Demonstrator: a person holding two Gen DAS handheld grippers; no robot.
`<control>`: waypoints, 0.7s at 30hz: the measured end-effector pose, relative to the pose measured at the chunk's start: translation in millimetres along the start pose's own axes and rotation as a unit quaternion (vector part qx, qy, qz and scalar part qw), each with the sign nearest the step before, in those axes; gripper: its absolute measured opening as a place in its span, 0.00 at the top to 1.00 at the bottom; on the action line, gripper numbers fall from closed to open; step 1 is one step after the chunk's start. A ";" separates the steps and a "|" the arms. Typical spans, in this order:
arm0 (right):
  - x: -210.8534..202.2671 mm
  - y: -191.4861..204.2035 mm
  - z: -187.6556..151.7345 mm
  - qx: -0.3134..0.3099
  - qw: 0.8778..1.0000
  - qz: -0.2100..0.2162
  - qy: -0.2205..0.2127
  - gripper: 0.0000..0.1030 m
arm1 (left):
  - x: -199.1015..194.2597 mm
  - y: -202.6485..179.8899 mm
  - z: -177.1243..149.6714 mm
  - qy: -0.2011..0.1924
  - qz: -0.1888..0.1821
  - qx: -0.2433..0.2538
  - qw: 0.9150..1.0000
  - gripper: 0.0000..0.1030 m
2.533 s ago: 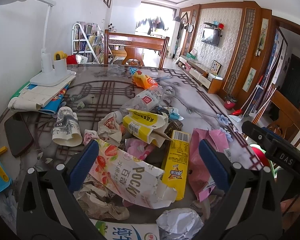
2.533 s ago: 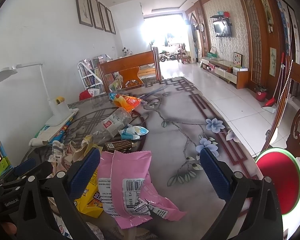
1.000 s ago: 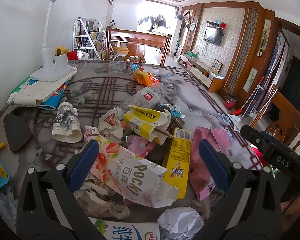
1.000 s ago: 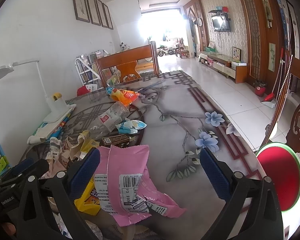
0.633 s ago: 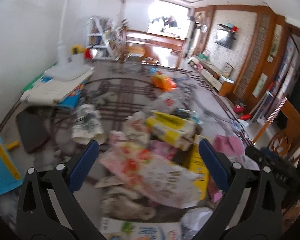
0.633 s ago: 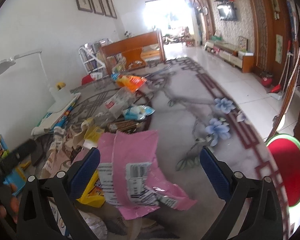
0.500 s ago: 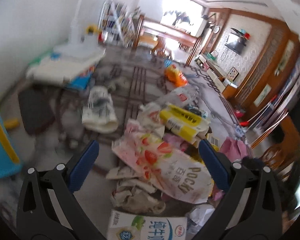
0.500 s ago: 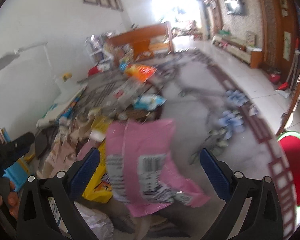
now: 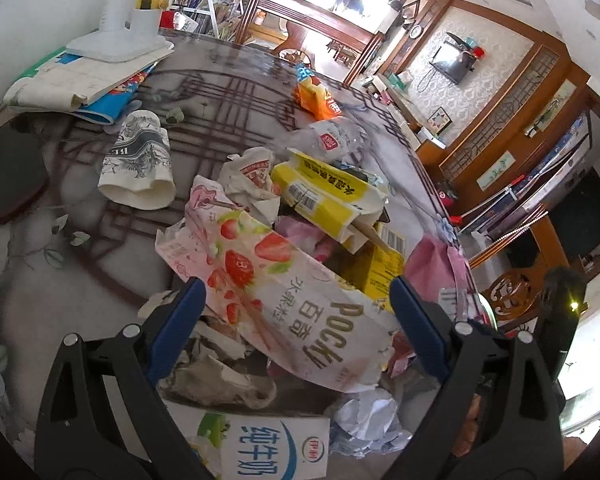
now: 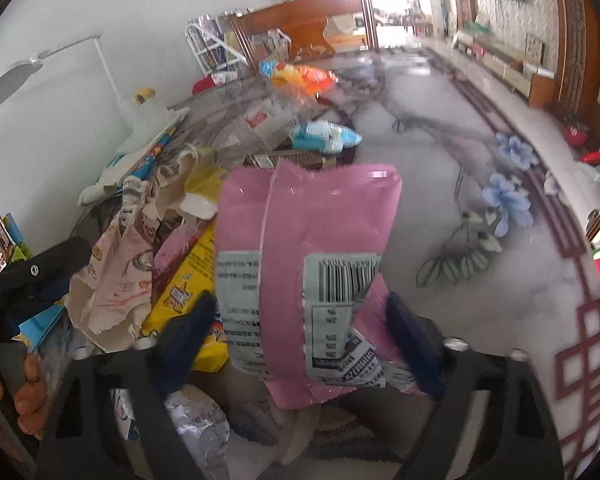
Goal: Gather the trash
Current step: 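Grasp the pink snack bag with the right gripper while the left gripper grasps a paper carton, then carry the pink bag to the red bin and open the right gripper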
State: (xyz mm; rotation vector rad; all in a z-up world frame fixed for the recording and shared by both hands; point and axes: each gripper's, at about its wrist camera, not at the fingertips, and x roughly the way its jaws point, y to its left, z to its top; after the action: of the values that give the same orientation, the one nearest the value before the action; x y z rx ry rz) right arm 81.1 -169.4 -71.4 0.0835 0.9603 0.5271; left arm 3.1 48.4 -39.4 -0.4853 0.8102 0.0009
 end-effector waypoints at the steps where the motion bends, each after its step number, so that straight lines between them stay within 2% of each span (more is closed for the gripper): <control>1: 1.1 -1.9 -0.1 0.003 1.000 0.007 0.007 0.43 | 1.1 0.5 0.3 -0.001 0.006 -0.002 1.000 0.12; 3: -2.2 -3.3 0.2 0.006 1.000 0.012 0.003 0.49 | 6.5 3.5 2.6 0.000 0.016 -0.007 1.000 0.12; 10: -12.2 -7.5 2.8 0.013 1.000 0.025 -0.005 0.51 | 19.7 8.4 8.6 0.012 0.024 -0.008 1.000 0.14; 14: -15.5 -10.2 4.0 0.024 0.999 0.031 -0.007 0.51 | 22.0 11.1 7.4 0.021 0.024 -0.009 0.999 0.45; 16: -18.0 -10.4 4.6 0.026 0.999 0.034 -0.010 0.50 | 20.6 15.4 7.1 0.022 0.023 -0.016 0.999 0.54; 21: -23.3 -9.3 5.6 0.027 0.998 0.047 -0.019 0.50 | 10.2 22.1 6.3 0.006 0.019 -0.037 0.999 0.65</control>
State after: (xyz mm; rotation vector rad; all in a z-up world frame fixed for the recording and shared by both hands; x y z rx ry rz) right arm 78.5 -187.3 -53.2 0.1860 0.9373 0.5837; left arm 10.6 68.9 -52.0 -0.5406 0.8335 0.0641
